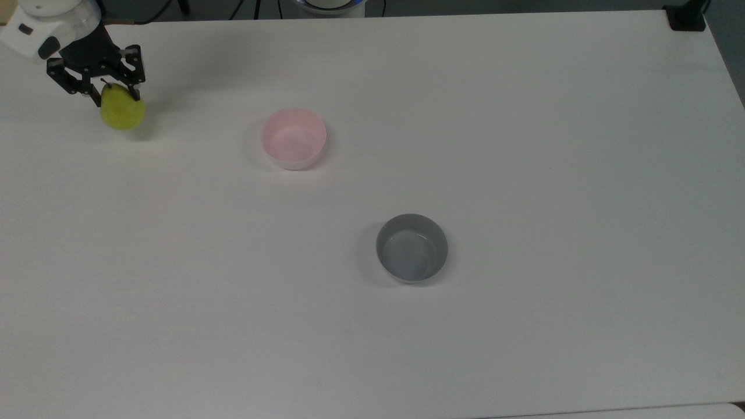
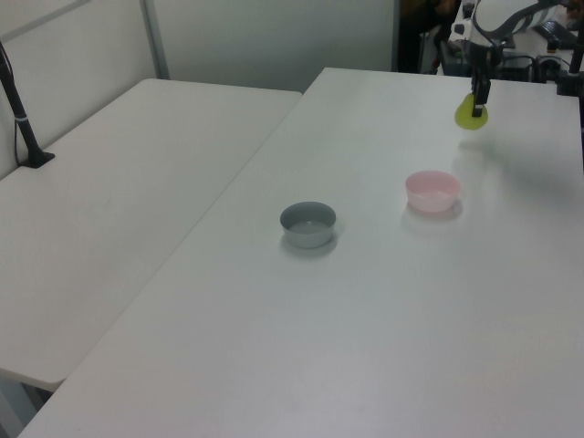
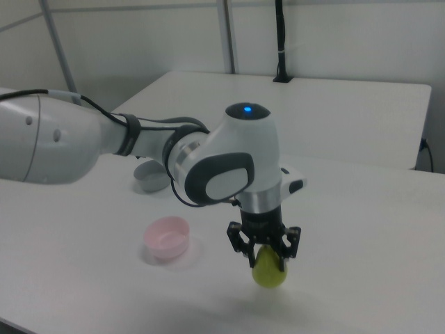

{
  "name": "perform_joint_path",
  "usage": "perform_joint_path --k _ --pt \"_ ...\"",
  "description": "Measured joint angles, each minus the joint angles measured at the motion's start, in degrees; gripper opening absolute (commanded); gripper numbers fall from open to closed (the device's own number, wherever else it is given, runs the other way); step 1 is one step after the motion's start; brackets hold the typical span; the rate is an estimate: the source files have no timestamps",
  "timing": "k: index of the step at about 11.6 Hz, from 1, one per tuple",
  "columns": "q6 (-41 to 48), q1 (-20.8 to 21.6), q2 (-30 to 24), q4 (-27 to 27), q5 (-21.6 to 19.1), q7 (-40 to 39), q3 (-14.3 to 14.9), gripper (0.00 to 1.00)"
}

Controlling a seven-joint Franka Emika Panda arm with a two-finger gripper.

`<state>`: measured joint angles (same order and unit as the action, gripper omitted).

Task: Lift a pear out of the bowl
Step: 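Lower the held pear onto the table and open the gripper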

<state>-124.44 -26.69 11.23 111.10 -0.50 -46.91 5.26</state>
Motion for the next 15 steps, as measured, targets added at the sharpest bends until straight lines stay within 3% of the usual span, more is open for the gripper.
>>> perform_joint_path --k 3,4,5,7,8,9,15 --pt "-2.1 -1.3 2.4 0.8 0.0 0.0 0.1 0.03" --pt "-2.4 -1.6 3.0 0.9 0.0 0.0 0.1 0.15" --pt "-2.4 -1.6 3.2 0.9 0.0 0.0 0.1 0.39" --pt "-2.4 -1.6 3.4 0.9 0.0 0.1 0.2 0.65" --pt "-2.4 -1.6 3.5 0.9 0.0 0.2 0.2 0.92" --pt "-2.4 -1.6 3.5 0.9 0.0 0.2 0.2 1.00" --pt "-0.1 -1.5 0.4 -0.5 0.0 0.3 0.2 1.00"
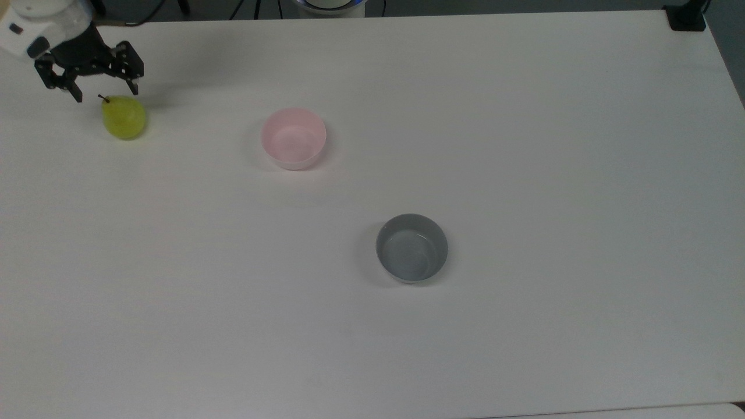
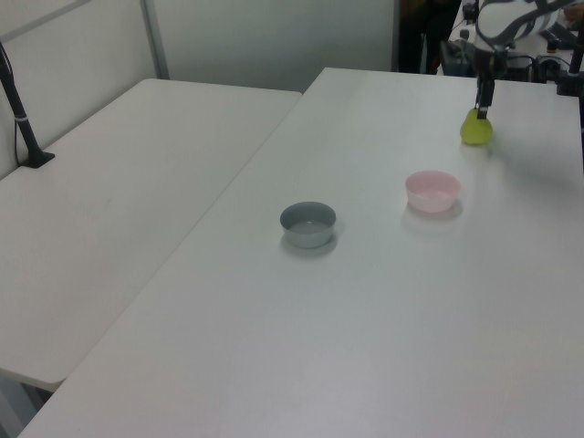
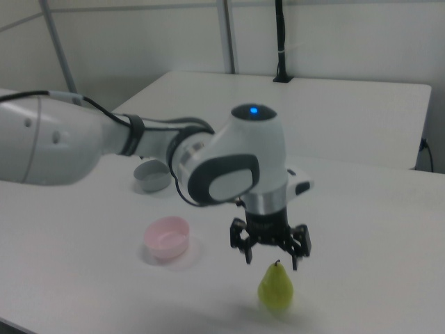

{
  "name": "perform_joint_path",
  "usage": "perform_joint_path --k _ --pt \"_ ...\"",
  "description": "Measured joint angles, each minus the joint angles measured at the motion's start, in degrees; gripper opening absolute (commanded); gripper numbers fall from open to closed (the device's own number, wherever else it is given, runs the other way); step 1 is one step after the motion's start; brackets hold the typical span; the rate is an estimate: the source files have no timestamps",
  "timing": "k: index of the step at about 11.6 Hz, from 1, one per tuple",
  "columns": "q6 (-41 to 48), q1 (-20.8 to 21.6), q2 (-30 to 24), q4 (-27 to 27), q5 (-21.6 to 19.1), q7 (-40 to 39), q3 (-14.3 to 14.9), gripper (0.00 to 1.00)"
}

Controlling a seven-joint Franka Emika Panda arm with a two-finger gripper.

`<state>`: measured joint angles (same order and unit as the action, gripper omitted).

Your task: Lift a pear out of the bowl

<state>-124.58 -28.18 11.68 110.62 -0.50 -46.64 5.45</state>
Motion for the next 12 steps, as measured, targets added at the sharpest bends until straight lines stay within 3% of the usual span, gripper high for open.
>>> perform_joint_path --k 3,5,7,12 --pt "11.4 2.0 -6.5 -6.2 0.0 5.9 -0.9 1.00" --pt "20.5 5.9 -10.2 -11.2 0.0 14.7 -1.3 1.00" --pt "27.7 9.1 -12.5 -14.5 0.0 18.1 -1.4 1.00" --pt "33.8 20.2 -16.3 -16.5 0.0 36.0 -1.6 1.00"
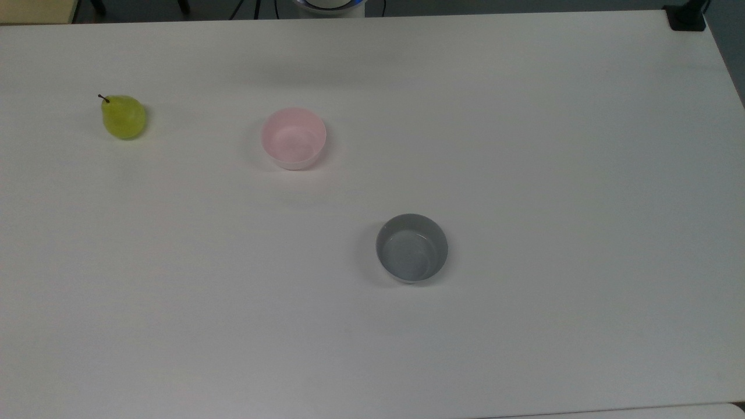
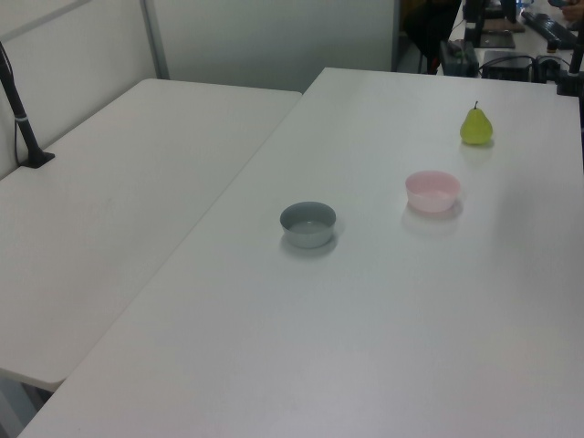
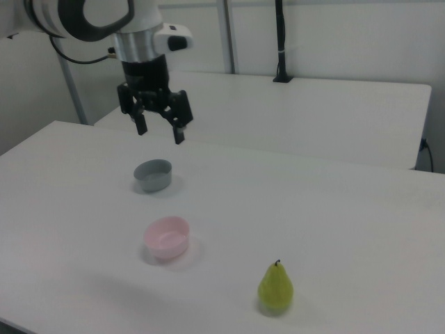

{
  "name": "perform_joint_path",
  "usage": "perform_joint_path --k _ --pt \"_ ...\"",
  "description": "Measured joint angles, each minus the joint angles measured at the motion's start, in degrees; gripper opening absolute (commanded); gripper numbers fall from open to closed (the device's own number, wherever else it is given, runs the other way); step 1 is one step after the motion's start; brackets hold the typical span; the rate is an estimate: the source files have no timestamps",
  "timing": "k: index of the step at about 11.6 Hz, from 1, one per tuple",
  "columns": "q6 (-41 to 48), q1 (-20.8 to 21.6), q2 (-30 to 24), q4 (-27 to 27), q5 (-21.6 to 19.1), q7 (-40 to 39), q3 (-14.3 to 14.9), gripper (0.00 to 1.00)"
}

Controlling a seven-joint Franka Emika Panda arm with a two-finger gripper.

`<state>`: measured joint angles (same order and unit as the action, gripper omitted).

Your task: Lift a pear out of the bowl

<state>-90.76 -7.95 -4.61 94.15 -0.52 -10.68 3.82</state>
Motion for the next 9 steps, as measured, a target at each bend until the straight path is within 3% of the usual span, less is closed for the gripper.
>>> perform_joint_path --k 3,6,9 --pt "-2.6 5.1 0.4 0.1 0.0 4.5 0.0 1.00" --pt "-8.8 6.1 2.0 1.0 -1.2 4.6 0.0 1.00" --pt "-9.3 7.5 3.2 1.1 -1.2 4.6 0.1 1.00"
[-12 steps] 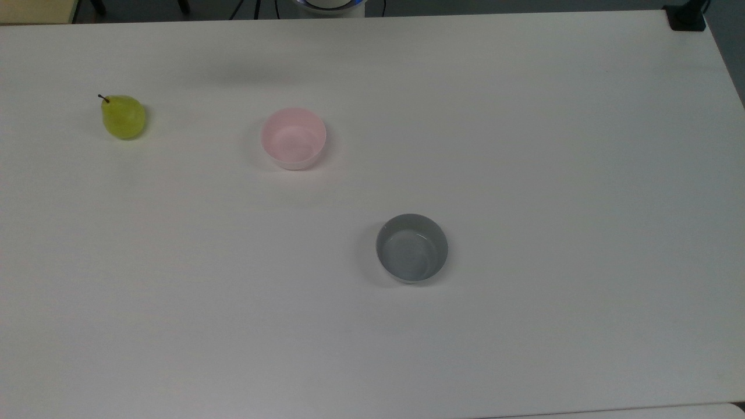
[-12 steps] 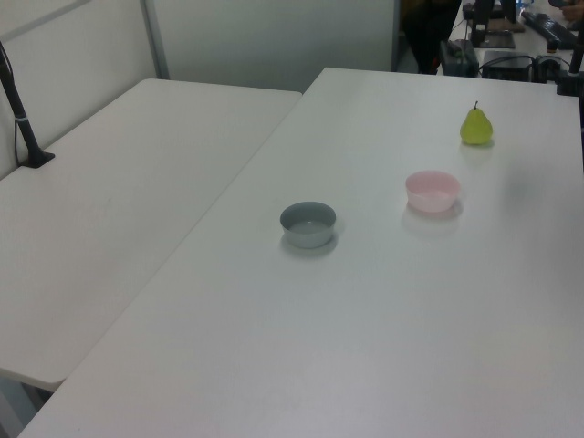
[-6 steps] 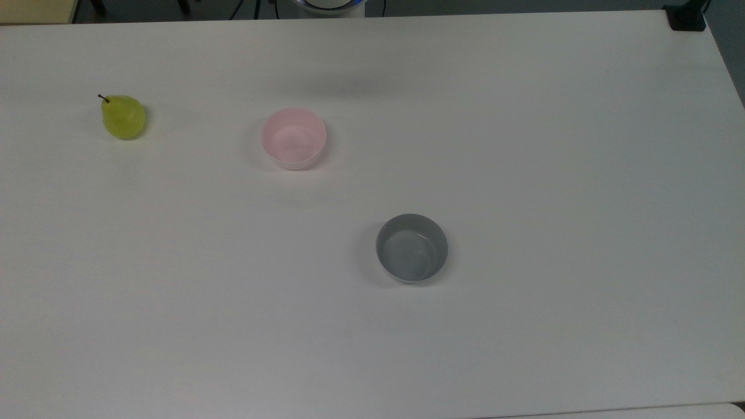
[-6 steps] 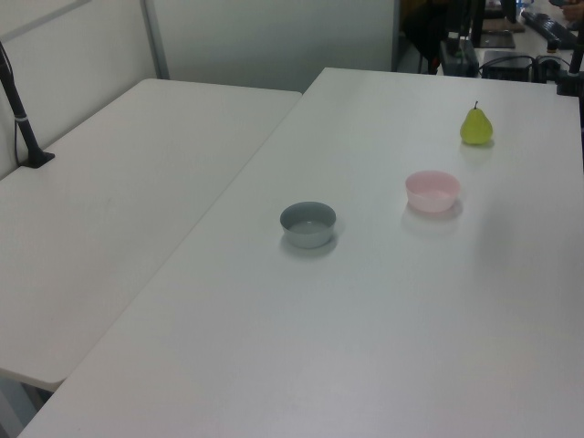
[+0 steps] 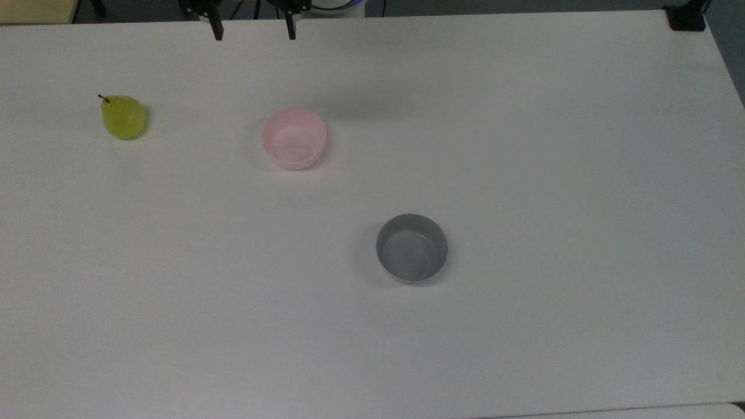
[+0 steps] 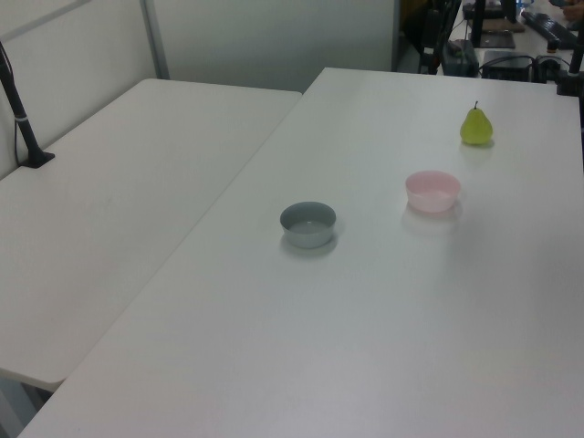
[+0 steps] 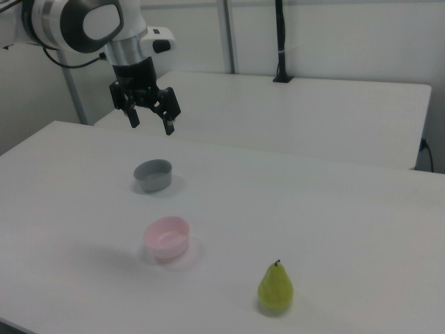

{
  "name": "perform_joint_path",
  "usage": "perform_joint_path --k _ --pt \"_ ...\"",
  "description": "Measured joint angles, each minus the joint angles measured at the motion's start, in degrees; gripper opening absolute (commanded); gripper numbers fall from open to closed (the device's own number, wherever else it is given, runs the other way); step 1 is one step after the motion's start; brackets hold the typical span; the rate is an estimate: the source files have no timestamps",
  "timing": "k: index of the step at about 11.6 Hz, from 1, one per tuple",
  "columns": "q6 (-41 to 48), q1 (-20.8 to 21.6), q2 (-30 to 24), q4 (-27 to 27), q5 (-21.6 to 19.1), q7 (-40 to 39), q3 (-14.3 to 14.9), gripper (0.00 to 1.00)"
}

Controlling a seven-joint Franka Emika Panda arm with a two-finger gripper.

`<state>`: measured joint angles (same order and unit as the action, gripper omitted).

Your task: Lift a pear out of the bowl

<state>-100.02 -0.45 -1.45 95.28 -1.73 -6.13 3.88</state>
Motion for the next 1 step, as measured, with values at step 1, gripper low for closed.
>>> perform_joint_path --k 1 --pt "0.0 0.0 0.0 0.0 0.0 0.0 0.0 1.00"
